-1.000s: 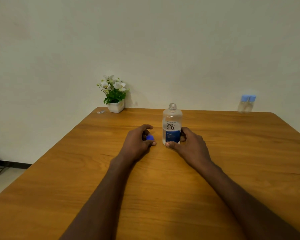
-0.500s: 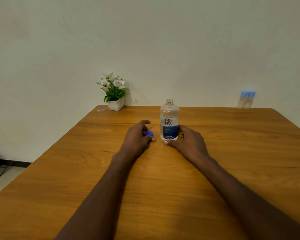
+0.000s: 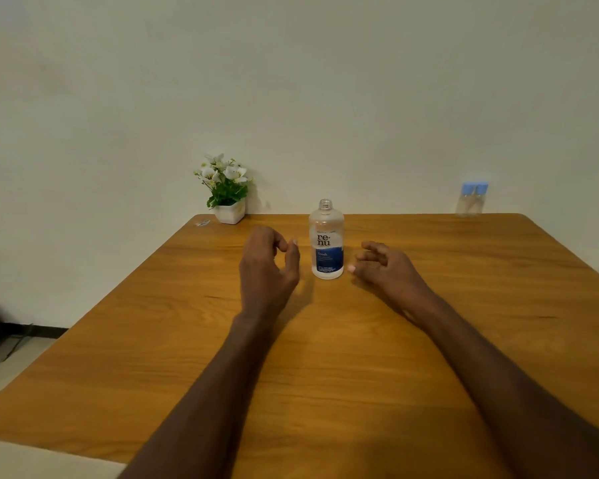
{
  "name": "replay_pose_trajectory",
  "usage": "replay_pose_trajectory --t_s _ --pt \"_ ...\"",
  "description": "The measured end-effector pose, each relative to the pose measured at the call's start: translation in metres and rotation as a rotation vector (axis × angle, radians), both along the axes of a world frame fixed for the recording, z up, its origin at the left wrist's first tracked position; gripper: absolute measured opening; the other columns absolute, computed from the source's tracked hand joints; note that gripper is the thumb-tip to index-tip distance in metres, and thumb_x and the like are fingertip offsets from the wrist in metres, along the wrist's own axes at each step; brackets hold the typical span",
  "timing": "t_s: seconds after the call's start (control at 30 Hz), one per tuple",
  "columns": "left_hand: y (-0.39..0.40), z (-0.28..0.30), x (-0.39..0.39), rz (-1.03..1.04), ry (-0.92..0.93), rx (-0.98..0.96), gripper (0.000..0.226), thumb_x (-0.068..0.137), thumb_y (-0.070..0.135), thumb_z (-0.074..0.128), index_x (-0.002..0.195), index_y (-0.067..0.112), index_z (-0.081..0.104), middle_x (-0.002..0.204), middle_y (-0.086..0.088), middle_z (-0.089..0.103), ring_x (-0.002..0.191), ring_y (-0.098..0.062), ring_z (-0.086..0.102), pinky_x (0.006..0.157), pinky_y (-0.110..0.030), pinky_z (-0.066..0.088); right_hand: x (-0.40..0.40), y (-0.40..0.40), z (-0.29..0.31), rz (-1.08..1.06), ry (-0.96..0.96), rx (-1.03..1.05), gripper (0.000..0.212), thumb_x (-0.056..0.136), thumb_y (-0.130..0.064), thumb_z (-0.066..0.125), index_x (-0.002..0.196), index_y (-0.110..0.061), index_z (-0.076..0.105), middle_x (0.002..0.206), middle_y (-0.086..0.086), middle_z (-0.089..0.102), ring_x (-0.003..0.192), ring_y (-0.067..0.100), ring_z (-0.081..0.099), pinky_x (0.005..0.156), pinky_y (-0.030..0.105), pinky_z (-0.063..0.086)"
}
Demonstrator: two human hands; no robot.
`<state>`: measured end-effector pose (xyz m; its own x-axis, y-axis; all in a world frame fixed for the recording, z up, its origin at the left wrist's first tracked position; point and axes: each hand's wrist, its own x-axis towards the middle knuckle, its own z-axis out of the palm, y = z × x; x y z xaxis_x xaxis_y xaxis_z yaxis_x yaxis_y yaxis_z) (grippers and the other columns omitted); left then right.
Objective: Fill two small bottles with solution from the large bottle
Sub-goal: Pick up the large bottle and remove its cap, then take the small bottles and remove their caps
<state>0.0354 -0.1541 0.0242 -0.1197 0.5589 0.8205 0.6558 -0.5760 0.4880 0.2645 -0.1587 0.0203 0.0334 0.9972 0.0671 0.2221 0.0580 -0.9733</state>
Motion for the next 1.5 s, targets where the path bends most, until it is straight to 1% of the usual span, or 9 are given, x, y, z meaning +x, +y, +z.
replay_pose_trajectory --t_s 0.13,0.23,0.33,0.5,0.67,0.8,0.93,1.13,1.5 --pt "-0.038 0.020 0.067 -0.204 0.008 0.167 0.023 0.097 0.009 0.068 0.083 0.010 0.051 0.078 -0.004 0.049 0.069 -0.018 0.045 0.061 -0.028 0.037 0.034 -0.008 0.004 -0.202 0.119 0.155 0.040 0.095 -0.021 0.075 0.134 -0.019 0.065 0.114 0.003 0.073 0.103 0.021 0.073 0.074 0.029 0.059" --pt "-0.044 0.021 0.127 -0.397 0.040 0.004 0.021 0.097 0.012 0.069 0.086 0.017 0.051 0.079 0.002 0.051 0.070 -0.013 0.046 0.061 -0.022 0.037 0.067 -0.011 0.008 -0.333 0.140 0.286 0.023 0.097 -0.017 0.071 0.120 -0.019 0.072 0.104 0.004 0.077 0.095 0.023 0.075 0.071 0.034 0.058" --pt "-0.020 0.014 0.178 -0.472 0.031 -0.205 0.012 0.098 0.022 0.068 0.091 0.018 0.058 0.082 0.005 0.059 0.075 -0.011 0.054 0.063 -0.031 0.049 0.099 -0.011 0.010 -0.458 0.080 0.344 0.017 0.097 -0.014 0.067 0.112 -0.021 0.074 0.102 0.000 0.076 0.089 0.018 0.074 0.070 0.032 0.057" --pt "0.043 -0.004 0.239 -0.459 -0.085 -0.484 0.005 0.097 0.023 0.067 0.095 0.019 0.068 0.092 0.004 0.067 0.086 -0.012 0.063 0.078 -0.037 0.058 0.152 0.012 0.001 -0.631 -0.064 0.337 0.015 0.098 -0.018 0.068 0.112 -0.020 0.075 0.100 -0.008 0.074 0.091 0.005 0.068 0.081 0.025 0.057" --pt "0.104 -0.012 0.273 -0.383 0.082 -0.632 0.008 0.091 0.027 0.070 0.097 0.021 0.069 0.120 -0.003 0.061 0.100 -0.018 0.060 0.086 -0.032 0.050 0.206 0.061 -0.003 -0.706 -0.175 0.262 0.020 0.097 -0.020 0.071 0.116 -0.015 0.075 0.100 -0.008 0.070 0.094 0.009 0.066 0.083 0.022 0.050" --pt "0.129 -0.021 0.283 -0.363 0.382 -0.630 0.037 0.088 0.039 0.069 0.119 0.020 0.069 0.134 -0.005 0.056 0.124 -0.025 0.050 0.104 -0.042 0.047 0.244 0.104 -0.007 -0.714 -0.245 0.208 0.031 0.094 -0.019 0.075 0.124 -0.013 0.072 0.101 -0.004 0.071 0.098 0.013 0.067 0.094 0.029 0.053" --pt "0.137 -0.025 0.285 -0.345 0.365 -0.605 0.035 0.094 0.038 0.066 0.123 0.018 0.068 0.133 -0.004 0.058 0.128 -0.024 0.048 0.105 -0.041 0.045 0.264 0.139 -0.007 -0.690 -0.339 0.153 0.044 0.091 -0.021 0.078 0.132 -0.011 0.068 0.111 0.002 0.074 0.107 0.019 0.069 0.101 0.035 0.053" --pt "0.144 -0.029 0.288 -0.327 0.363 -0.586 0.036 0.095 0.039 0.067 0.125 0.020 0.068 0.136 -0.001 0.057 0.128 -0.021 0.047 0.104 -0.038 0.045 0.271 0.173 -0.007 -0.738 -0.581 0.095 0.053 0.091 -0.046 0.076 0.134 -0.018 0.068 0.130 0.002 0.071 0.116 0.023 0.066 0.086 0.034 0.049" --pt "0.147 -0.030 0.289 -0.320 0.369 -0.578 0.037 0.095 0.041 0.068 0.127 0.021 0.067 0.139 0.000 0.056 0.130 -0.020 0.045 0.105 -0.038 0.044 0.277 0.193 -0.010 -0.751 -0.585 0.037 0.043 0.087 -0.053 0.077 0.117 -0.022 0.076 0.114 -0.002 0.075 0.102 0.020 0.068 0.074 0.034 0.044"
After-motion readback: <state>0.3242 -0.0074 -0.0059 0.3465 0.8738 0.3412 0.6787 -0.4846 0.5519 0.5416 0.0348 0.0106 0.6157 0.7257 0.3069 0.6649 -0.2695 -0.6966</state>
